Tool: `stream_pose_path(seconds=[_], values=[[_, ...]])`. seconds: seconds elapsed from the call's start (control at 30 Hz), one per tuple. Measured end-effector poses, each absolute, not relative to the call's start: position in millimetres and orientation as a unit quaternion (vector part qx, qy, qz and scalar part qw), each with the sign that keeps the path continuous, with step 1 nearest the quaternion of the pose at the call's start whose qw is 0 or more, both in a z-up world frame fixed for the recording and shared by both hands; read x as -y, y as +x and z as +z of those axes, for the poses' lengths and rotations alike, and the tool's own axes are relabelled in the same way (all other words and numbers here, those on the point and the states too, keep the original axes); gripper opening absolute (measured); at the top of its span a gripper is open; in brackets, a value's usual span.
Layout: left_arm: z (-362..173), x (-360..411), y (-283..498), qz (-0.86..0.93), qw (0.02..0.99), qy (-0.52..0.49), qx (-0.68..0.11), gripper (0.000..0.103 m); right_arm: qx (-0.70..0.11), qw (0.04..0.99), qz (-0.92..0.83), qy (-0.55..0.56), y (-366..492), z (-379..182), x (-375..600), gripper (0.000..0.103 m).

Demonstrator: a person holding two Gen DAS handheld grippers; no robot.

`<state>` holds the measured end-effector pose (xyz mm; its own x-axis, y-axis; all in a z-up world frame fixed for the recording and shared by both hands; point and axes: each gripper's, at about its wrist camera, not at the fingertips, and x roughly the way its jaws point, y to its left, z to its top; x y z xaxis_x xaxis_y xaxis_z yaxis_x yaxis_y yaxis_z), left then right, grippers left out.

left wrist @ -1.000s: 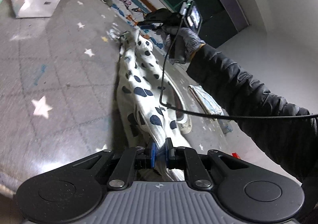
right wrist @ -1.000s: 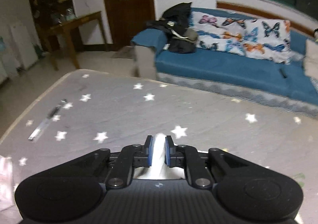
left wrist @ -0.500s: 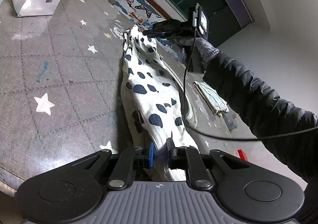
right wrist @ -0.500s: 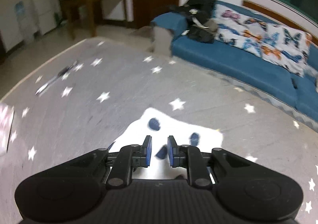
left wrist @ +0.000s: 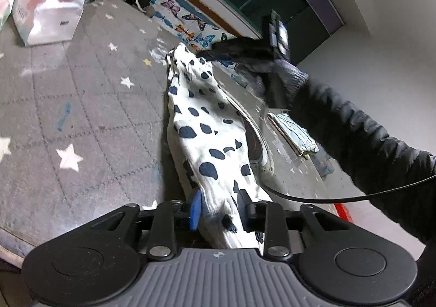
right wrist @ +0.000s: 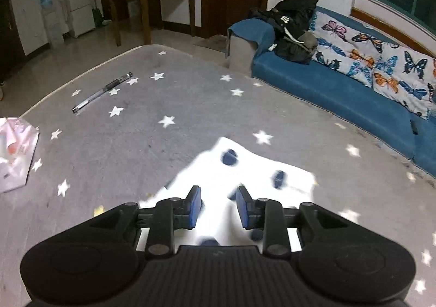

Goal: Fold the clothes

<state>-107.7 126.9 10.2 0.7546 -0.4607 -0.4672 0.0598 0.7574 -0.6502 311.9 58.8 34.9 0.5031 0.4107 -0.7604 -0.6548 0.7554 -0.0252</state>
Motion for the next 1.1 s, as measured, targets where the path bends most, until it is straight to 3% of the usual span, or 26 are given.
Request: stream_pose_path(seconds=[0.37,0.63,0.83,1.03,1.1], values=[[50.7,-117.0,-96.3,-0.125,0.926,-0.221,-0.279,0.036,-0.401,0.853,0.292,-0.163,254.9,31.3,63.4,0.028],[78.8,-23.2,-2.9,-0.192,0.933,-0.106,-0.286,0.033,-0.401,0.848,0.321,-0.132,209.5,9.4,114.6,0.028],[64.3,44.6,72.9,-0.181,0.932,0.009,-0.315,0.034,-0.387,0.852,0.337,-0.1,191.6,11.4,135.6,0.028],[28.6,64.4,119.1,-0.151,0.919,0.062,-0.36,0.035,-0.38,0.855,0.344,-0.081,184.7,11.9,147.7,0.028],[17.8,64.9,130.0,-0.144,0.913,0.07,-0.376,0.028,-0.381,0.853,0.348,-0.077,184.4,9.0,149.0,0.028]])
